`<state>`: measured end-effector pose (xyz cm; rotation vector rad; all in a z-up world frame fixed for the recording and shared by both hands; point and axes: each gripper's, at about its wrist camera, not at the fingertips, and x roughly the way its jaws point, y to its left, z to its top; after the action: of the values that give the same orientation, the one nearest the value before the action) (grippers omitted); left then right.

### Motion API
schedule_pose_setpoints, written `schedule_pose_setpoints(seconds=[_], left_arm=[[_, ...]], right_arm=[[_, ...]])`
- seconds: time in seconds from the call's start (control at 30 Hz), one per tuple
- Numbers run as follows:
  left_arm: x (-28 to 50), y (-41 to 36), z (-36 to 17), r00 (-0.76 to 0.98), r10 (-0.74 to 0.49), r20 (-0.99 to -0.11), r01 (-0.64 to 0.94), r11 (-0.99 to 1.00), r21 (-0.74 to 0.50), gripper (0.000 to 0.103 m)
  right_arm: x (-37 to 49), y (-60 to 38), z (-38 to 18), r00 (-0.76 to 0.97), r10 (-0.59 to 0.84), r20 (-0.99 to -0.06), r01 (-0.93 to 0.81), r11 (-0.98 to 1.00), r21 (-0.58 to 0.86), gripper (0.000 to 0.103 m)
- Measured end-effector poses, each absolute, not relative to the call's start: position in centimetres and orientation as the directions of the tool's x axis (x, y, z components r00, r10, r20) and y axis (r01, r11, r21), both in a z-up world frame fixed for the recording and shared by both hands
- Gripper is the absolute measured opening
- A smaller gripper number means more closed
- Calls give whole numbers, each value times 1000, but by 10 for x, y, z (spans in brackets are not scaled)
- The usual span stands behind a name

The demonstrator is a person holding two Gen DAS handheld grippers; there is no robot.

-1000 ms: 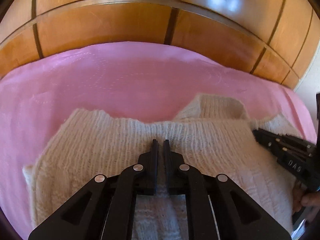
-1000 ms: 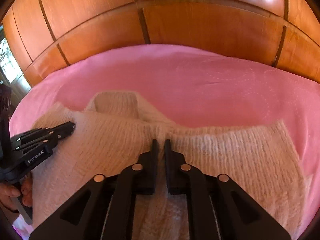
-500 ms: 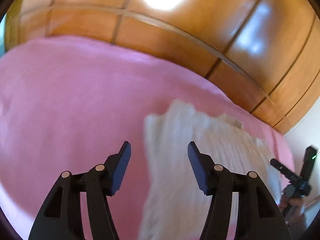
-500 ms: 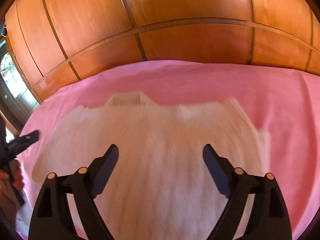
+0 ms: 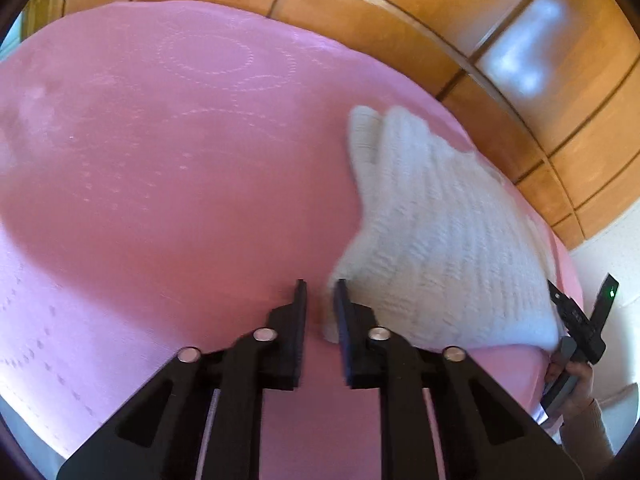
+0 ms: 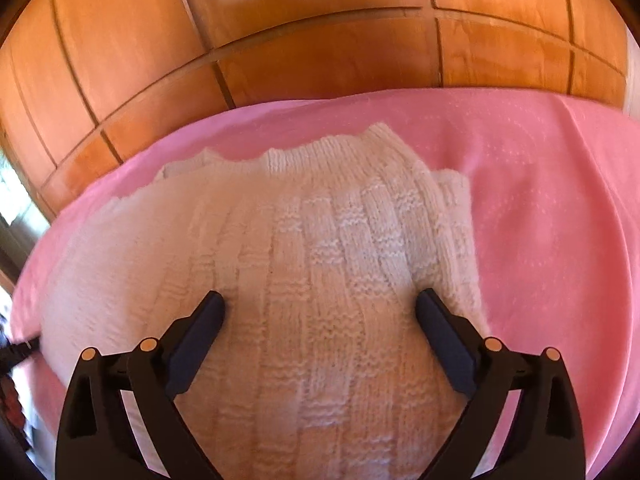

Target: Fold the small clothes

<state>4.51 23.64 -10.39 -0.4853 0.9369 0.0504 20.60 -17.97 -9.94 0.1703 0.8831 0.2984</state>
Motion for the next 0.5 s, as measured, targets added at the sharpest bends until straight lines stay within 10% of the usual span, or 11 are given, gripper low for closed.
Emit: schedule_pose_setpoints(seconds=[0.2, 0.27, 0.33, 0.5], left_arm=[[28, 235, -84, 632, -84, -770, -257, 915, -311, 1], [26, 237, -71, 665, -104, -740, -250, 902, -352, 23], [30, 237, -64, 704, -115, -701, -247, 886, -394, 69], [54, 224, -50, 718, -64, -693, -248, 907, -341, 69]], right_arm=[[202, -179, -100, 615, 310, -725, -190, 951, 245, 97], [201, -178, -101, 620, 307, -722, -189, 952, 242, 98], [200, -177, -101, 625, 302, -719, -189, 953, 236, 98], [199, -176, -100, 630, 299, -717, -188, 954, 233, 98]])
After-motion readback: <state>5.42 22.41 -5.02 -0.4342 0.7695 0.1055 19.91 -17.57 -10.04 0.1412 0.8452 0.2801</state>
